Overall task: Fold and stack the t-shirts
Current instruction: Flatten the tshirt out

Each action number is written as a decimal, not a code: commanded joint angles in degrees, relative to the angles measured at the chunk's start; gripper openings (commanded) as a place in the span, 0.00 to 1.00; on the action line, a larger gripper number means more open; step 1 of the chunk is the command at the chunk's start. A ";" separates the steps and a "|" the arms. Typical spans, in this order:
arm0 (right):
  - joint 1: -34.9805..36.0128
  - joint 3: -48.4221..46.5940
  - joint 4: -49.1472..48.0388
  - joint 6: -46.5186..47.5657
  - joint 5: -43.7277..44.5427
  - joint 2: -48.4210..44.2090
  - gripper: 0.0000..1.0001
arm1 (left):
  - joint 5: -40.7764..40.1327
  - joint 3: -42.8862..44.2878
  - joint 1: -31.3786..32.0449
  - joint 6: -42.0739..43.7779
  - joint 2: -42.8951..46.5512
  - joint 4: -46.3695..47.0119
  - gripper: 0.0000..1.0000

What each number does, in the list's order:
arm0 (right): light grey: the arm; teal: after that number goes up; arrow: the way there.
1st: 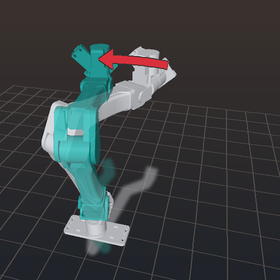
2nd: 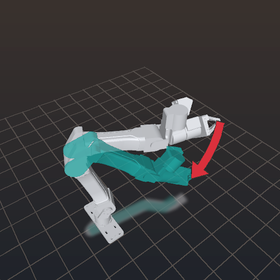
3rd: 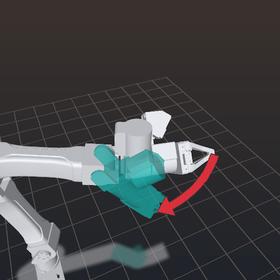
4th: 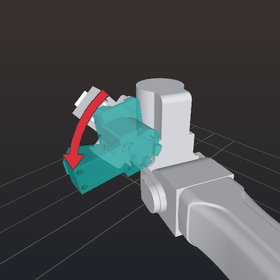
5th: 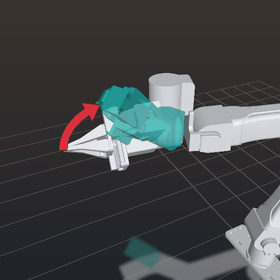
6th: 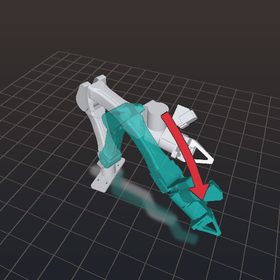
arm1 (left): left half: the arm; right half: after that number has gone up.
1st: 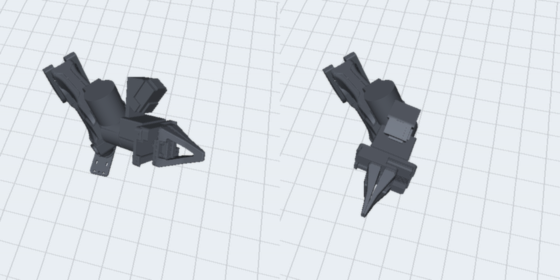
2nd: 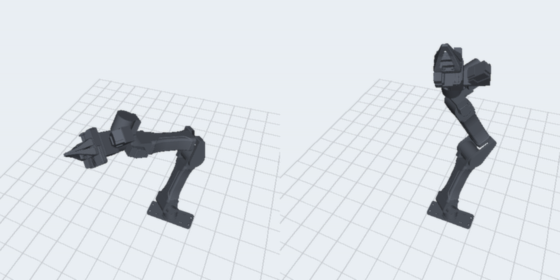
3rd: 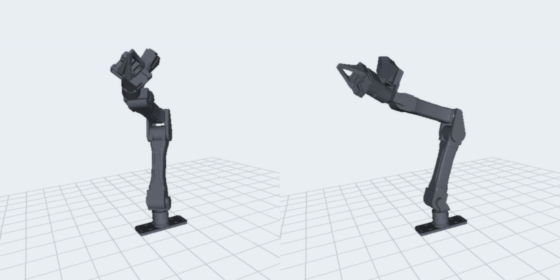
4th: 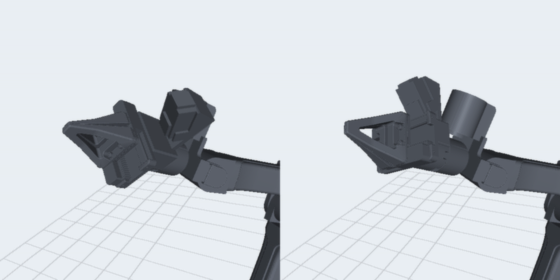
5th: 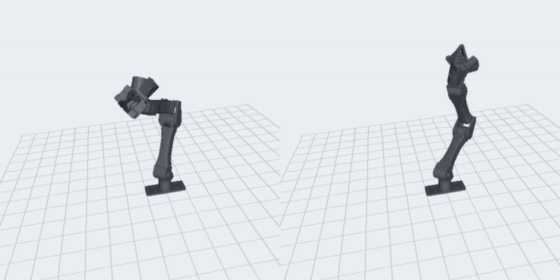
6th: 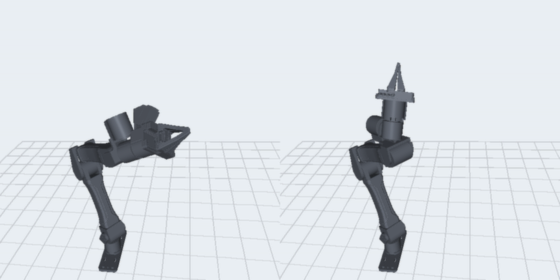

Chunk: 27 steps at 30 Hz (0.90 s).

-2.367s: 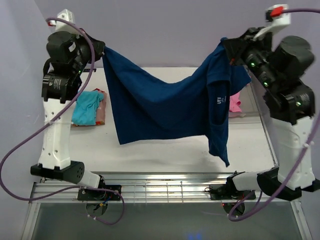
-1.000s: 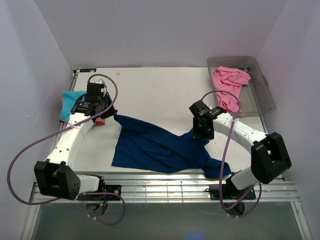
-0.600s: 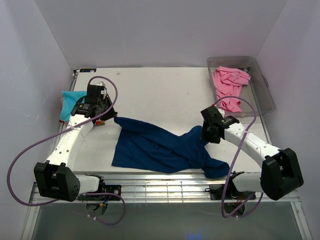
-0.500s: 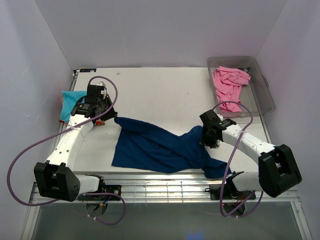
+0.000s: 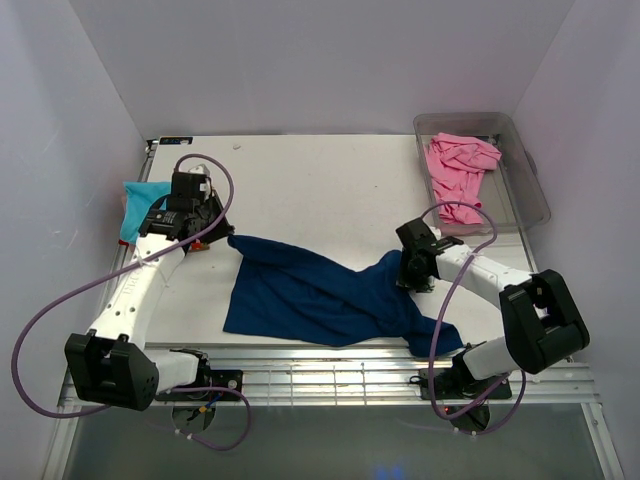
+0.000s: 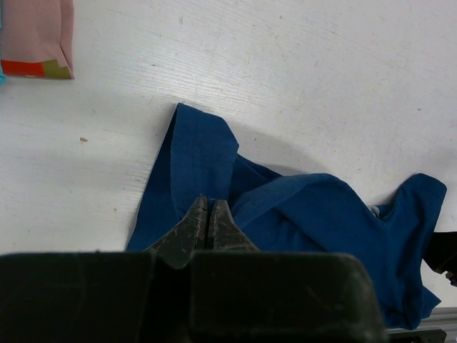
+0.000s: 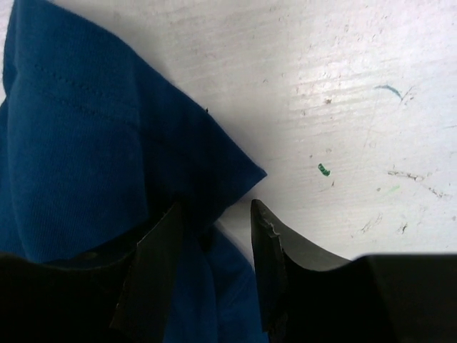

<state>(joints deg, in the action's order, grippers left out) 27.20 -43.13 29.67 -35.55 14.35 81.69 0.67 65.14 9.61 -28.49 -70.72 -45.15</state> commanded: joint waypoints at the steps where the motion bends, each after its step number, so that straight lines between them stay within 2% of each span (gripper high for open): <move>1: -1.01 -0.46 -3.12 0.83 2.53 1.80 0.48 | 0.21 -0.63 0.15 0.19 2.69 -0.56 0.00; 6: -1.71 -0.29 -5.75 1.27 2.70 3.74 0.47 | 0.21 -0.72 0.06 0.10 3.22 -1.08 0.00; 10: -1.98 0.42 -8.92 3.02 1.74 6.89 0.29 | 0.21 -0.72 0.15 0.10 3.39 -1.52 0.00; 11: -1.98 0.07 -9.28 3.29 1.39 7.43 0.16 | 0.21 -0.72 0.06 0.19 3.48 -1.61 0.00; 12: -1.98 -0.19 -9.63 3.73 1.21 7.95 0.10 | -0.66 -0.81 0.06 0.28 3.48 -1.70 0.00; 17: -1.98 -6.33 -8.14 7.94 3.74 8.31 0.08 | -2.77 -0.98 0.06 0.63 3.22 -1.61 0.00; 21: -2.06 -21.25 -4.19 12.86 5.42 9.62 0.08 | -3.92 1.99 0.06 1.77 -0.11 0.92 0.00; 22: -2.15 -29.99 -3.14 13.92 6.38 11.72 0.08 | -4.27 5.05 0.15 2.29 -1.51 1.55 0.00; 24: -3.02 -40.48 0.64 16.20 7.62 15.06 0.08 | -4.80 9.54 0.06 4.23 -7.72 3.04 0.00; 25: -3.38 -52.37 2.04 16.91 8.06 19.51 0.08 | -4.80 12.52 -0.11 4.75 -10.55 3.05 0.00; 27: -4.95 -65.43 6.35 17.97 9.20 24.80 0.08 | -4.01 24.28 -0.73 6.16 -19.92 2.70 0.00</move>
<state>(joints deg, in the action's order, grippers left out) 24.56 -91.11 33.04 -21.93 19.38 102.41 -2.70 77.93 9.47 -25.45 -81.91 -46.39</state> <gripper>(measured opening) 0.081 0.022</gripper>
